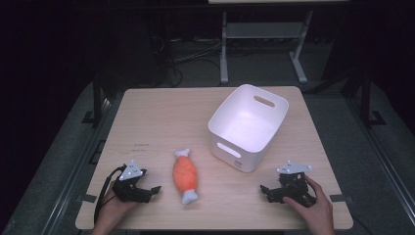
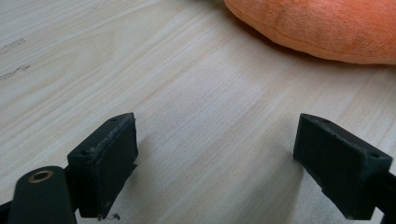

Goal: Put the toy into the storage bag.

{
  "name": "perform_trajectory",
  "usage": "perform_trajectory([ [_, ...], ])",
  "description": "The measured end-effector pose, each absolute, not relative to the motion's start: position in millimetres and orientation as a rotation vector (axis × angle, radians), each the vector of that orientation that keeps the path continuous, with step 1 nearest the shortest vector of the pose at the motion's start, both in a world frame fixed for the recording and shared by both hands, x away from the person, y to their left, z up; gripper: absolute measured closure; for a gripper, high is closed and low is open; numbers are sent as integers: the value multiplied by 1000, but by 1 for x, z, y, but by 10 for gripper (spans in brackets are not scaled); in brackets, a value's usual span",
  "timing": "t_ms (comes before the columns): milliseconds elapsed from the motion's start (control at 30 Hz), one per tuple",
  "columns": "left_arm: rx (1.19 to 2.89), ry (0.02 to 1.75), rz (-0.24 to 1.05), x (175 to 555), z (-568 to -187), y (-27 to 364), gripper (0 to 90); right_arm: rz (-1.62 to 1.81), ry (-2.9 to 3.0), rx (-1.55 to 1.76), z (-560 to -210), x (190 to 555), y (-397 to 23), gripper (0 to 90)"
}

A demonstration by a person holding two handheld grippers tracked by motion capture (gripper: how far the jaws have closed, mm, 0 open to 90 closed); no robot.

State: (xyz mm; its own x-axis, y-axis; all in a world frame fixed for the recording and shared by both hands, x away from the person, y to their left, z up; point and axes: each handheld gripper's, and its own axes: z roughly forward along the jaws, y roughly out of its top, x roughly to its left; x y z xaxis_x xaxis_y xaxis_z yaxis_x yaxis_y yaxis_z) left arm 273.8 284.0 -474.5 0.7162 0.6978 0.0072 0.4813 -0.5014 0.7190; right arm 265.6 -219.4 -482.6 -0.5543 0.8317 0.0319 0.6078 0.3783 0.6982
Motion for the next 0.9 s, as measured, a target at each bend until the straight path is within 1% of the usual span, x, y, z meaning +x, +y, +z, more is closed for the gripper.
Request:
perform_trajectory([
  [233, 2194, 895, 389, 274, -474, 284, 137, 968, 2318, 1250, -483, 266, -220, 0],
  [300, 2194, 896, 391, 274, -474, 284, 148, 970, 2315, 1252, -483, 266, -220, 0],
  [367, 2188, 901, 393, 274, -474, 285, 183, 969, 2316, 1256, -483, 266, -219, 0],
  [400, 2190, 905, 381, 275, -472, 285, 229, 969, 2316, 1256, -483, 266, -220, 0],
  [467, 2189, 904, 387, 277, -469, 285, 249, 969, 2316, 1256, -483, 266, -219, 0],
  [500, 2189, 904, 387, 277, -469, 285, 276, 969, 2316, 1256, -483, 266, -219, 0],
  [533, 2186, 904, 384, 277, -466, 284, 323, 969, 2316, 1256, -483, 266, -219, 0],
  [600, 2180, 911, 382, 277, -464, 284, 369, 969, 2316, 1256, -483, 266, -219, 0],
  [633, 2176, 912, 380, 277, -462, 283, 369, 969, 2316, 1256, -483, 266, -219, 0],
  [667, 2175, 911, 373, 279, -459, 284, 459, 969, 2316, 1256, -483, 266, -219, 0],
  [700, 2175, 911, 373, 279, -459, 284, 484, 969, 2316, 1256, -483, 266, -219, 0],
  [900, 2198, 939, 338, 286, -454, 283, 723, 969, 2316, 1256, -483, 266, -220, 0],
])
